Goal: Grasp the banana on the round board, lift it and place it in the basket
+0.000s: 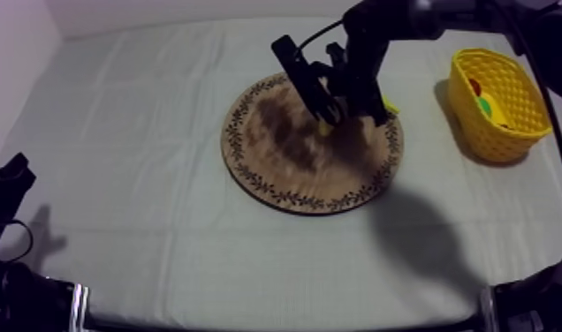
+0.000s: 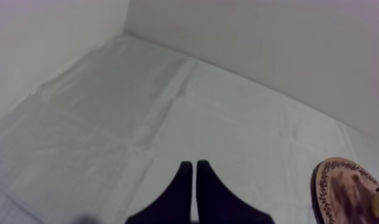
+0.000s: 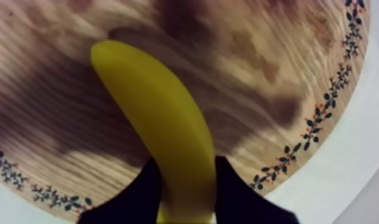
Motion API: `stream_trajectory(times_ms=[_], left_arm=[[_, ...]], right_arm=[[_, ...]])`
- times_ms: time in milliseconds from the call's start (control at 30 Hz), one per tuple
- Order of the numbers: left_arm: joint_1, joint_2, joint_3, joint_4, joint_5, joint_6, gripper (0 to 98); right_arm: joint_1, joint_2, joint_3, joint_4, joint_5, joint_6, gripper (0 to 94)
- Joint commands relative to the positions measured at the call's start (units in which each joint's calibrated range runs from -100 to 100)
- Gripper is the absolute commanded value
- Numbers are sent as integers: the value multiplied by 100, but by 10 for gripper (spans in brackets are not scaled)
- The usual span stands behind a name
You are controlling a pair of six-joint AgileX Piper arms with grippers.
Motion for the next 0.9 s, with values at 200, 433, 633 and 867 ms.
stream_trajectory(times_ms=[200,433,633,867], left_arm=[[1,0,-1,-1,-1,0,1],[1,0,-1,-1,-1,0,1],[1,0,-1,-1,-1,1,1],[1,0,-1,-1,-1,0,1]], right_arm=[[-7,-780,124,-26,263,199,107],[47,-1671,-30,-188,875,539,105],[92,-2306,-206,-289,1398,691,104],[192,-2693,-211,-289,1793,436,105]])
